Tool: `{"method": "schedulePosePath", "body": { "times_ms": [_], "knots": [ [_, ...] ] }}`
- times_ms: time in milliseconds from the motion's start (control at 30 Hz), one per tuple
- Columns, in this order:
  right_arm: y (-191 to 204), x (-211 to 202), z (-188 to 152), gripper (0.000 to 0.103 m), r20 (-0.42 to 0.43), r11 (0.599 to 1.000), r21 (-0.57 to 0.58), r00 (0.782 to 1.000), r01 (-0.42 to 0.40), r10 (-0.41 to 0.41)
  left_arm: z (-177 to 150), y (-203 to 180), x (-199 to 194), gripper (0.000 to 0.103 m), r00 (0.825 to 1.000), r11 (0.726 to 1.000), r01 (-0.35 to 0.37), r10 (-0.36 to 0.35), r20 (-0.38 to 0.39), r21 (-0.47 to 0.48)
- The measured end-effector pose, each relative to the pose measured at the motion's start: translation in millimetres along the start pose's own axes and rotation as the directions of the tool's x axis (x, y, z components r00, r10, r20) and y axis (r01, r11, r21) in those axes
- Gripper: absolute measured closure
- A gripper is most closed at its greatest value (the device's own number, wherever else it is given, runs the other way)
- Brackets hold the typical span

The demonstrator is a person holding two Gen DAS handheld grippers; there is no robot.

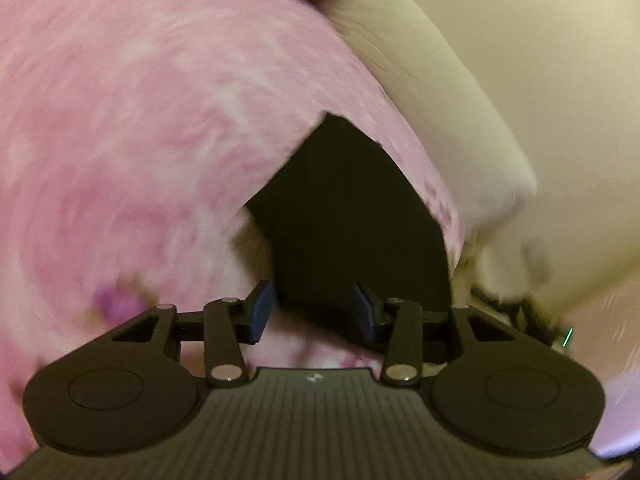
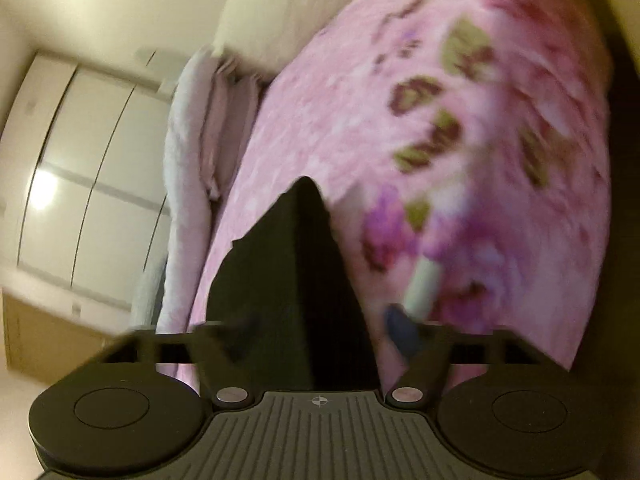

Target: Fold clothes

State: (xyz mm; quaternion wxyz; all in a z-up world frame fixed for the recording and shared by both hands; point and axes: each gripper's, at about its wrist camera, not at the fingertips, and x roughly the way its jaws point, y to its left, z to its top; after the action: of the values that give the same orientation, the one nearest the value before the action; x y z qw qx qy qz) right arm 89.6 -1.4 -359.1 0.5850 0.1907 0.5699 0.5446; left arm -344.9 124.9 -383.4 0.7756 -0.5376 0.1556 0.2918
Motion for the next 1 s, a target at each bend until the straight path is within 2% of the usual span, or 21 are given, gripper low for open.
{"method": "schedulePosePath", "body": {
  "times_ms": [67, 167, 233, 267, 300, 333, 367, 400, 467, 533, 600, 700, 733, 800, 833, 900, 1000],
  "knots": [
    [2.3, 0.0, -8.5, 0.025, 0.0, 0.999, -0.03, 1.0, -0.015, 0.015, -7.5, 11.1, 0.9, 0.061, 0.999, 0.994, 0.033, -0.032, 0.019, -0.102],
    [11.0, 17.2, -9.2, 0.025, -0.036, 0.995, -0.098, 0.999, -0.012, 0.008, -10.0, 15.4, 15.0, 0.06, 0.998, 0.984, 0.054, -0.049, 0.039, -0.168],
    [17.4, 30.8, -8.9, 0.025, -0.061, 0.989, -0.147, 0.998, 0.019, -0.028, -11.8, 16.8, 26.9, 0.06, 0.998, 0.979, 0.052, -0.046, 0.039, -0.199],
    [19.5, 35.3, -9.6, 0.029, -0.073, 0.985, -0.172, 0.997, 0.025, -0.038, -12.7, 17.4, 32.9, 0.06, 0.998, 0.976, 0.051, -0.044, 0.037, -0.214],
    [21.6, 39.9, -10.2, 0.061, -0.084, 0.98, -0.196, 0.995, 0.03, -0.048, -14.1, 17.2, 35.0, 0.061, 0.998, 0.973, 0.057, -0.047, 0.051, -0.222],
    [20.2, 44.4, -9.6, 0.074, -0.101, 0.981, -0.191, 0.994, 0.031, -0.052, -15.5, 16.8, 36.5, 0.066, 0.996, 0.971, 0.065, -0.051, 0.066, -0.23],
    [18.8, 48.9, -9.0, 0.082, -0.117, 0.982, -0.187, 0.992, 0.033, -0.055, -17.0, 16.4, 37.9, 0.074, 0.995, 0.969, 0.073, -0.055, 0.082, -0.237],
    [19.3, 50.2, -6.9, 0.085, -0.129, 0.978, -0.208, 0.99, 0.032, -0.06, -18.4, 16.0, 39.4, 0.08, 0.994, 0.966, 0.081, -0.059, 0.097, -0.244],
    [22.2, 47.9, -1.8, 0.088, -0.148, 0.97, -0.243, 0.987, 0.024, -0.061, -21.1, 9.7, 40.2, 0.084, 0.992, 0.971, 0.086, -0.063, 0.109, -0.224],
    [22.7, 46.2, 5.1, 0.089, -0.148, 0.966, -0.258, 0.986, 0.031, -0.071, -23.3, -4.0, 38.2, 0.085, 0.993, 0.985, 0.078, -0.063, 0.095, -0.157],
    [21.6, 44.1, 13.2, 0.089, -0.131, 0.962, -0.271, 0.988, 0.046, -0.084, -25.9, -11.5, 40.1, 0.084, 0.995, 0.987, 0.084, -0.077, 0.059, -0.137],
    [20.3, 48.3, 19.0, 0.088, -0.149, 0.958, -0.283, 0.984, 0.049, -0.094, -26.3, -12.6, 37.8, 0.078, 0.999, 0.993, 0.045, -0.044, 0.02, -0.105],
    [18.9, 51.0, 19.7, 0.086, -0.166, 0.959, -0.279, 0.982, 0.045, -0.095, -24.1, -13.0, 32.3, 0.075, 0.999, 0.996, 0.034, -0.034, 0.006, -0.084],
    [18.5, 50.9, 24.7, 0.063, -0.189, 0.956, -0.29, 0.977, 0.043, -0.102, -19.2, -14.2, 20.2, 0.075, 1.0, 0.999, 0.014, -0.014, -0.022, -0.036],
    [19.5, 49.8, 27.7, 0.058, -0.187, 0.953, -0.301, 0.977, 0.042, -0.102, -14.3, -16.6, 13.4, 0.074, 1.0, 1.0, 0.0, 0.0, -0.022, 0.001],
    [21.1, 38.8, 43.1, 0.054, -0.142, 0.952, -0.306, 0.987, 0.022, -0.069, -3.9, -22.2, 0.8, 0.07, 0.999, 0.996, -0.035, 0.035, 0.008, 0.082],
    [20.1, 30.9, 66.2, 0.054, -0.098, 0.957, -0.288, 0.995, 0.004, -0.034, 23.5, -32.9, -2.1, 0.064, 0.998, 0.982, -0.048, 0.038, 0.057, 0.183]
  ]
}}
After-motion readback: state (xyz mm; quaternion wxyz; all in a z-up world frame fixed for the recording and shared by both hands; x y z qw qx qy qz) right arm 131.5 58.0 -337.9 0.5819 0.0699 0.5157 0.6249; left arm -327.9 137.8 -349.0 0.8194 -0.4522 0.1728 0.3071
